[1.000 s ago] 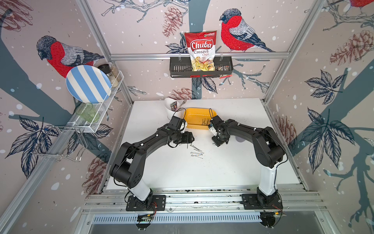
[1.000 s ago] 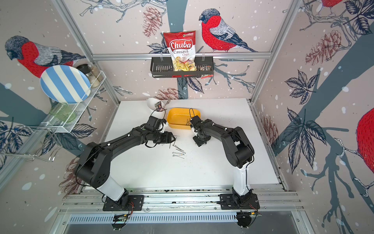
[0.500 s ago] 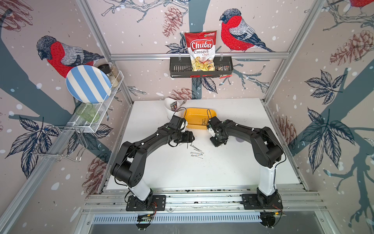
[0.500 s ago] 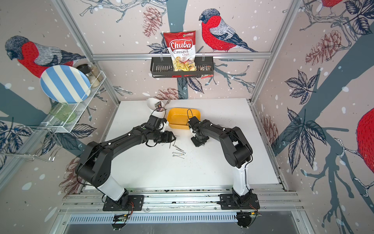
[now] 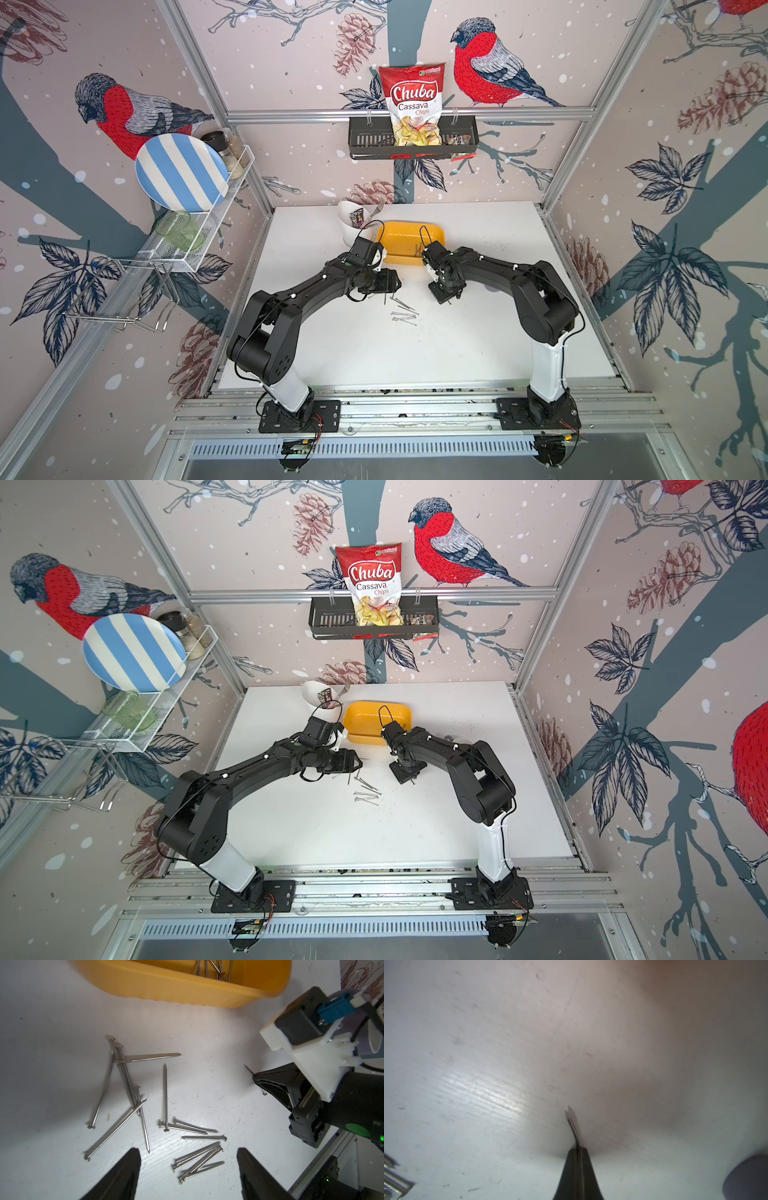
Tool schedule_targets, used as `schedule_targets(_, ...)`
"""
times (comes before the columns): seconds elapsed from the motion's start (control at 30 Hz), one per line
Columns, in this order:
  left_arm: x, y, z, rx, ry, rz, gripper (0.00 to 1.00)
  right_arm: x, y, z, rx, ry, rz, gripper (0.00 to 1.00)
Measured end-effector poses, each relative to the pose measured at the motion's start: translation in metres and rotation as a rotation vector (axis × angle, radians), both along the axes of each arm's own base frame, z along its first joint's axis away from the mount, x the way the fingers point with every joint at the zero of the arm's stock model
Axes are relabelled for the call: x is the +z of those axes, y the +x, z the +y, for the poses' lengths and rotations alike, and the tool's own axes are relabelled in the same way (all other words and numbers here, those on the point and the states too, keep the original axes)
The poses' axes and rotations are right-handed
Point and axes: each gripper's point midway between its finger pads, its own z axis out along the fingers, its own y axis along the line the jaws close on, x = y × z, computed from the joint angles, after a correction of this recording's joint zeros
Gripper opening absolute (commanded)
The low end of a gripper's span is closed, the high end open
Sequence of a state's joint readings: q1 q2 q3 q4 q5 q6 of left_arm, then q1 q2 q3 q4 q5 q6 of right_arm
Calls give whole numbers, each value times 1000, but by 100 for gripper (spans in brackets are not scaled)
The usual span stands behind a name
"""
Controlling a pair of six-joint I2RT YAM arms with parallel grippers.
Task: Put the nails on the desktop into the storage box
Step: Pick up the nail from the center of the board, then place the nail in the storage box.
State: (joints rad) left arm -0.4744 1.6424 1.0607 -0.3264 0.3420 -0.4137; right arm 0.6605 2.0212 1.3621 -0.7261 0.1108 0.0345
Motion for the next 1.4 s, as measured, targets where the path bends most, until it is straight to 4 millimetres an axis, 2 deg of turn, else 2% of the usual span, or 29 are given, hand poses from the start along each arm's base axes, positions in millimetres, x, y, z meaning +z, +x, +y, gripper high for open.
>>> schedule_targets(0.2, 3, 0, 1, 5, 2, -9, 76, 11, 3, 7, -57, 60, 21, 0)
schedule_targets(0.3, 4, 0, 2, 9, 3, -15, 76, 18, -2, 17, -82, 129, 61, 0)
schedule_targets(0.47, 3, 1, 5, 21, 15, -19, 76, 54, 6, 35, -118, 246, 45, 0)
schedule_targets(0.7, 4, 1, 7, 27, 18, -25, 76, 112, 33, 53, -167, 395, -11, 0)
schedule_targets(0.87, 5, 0, 12, 41, 28, -34, 76, 146, 62, 48, -250, 491, -60, 0)
schedule_targets(0.97, 4, -2, 16, 49, 31, -32, 76, 158, 82, 42, -303, 526, -86, 0)
schedule_targets(1.03, 5, -2, 18, 52, 32, -34, 76, 160, 98, 39, -332, 539, -103, 0)
schedule_targets(1.2, 8, -2, 22, 61, 30, -39, 76, 150, 130, 34, -399, 551, -113, 0)
schedule_targets(1.4, 12, -2, 29, 80, 47, -47, 76, 123, 155, 33, -453, 552, -89, 0)
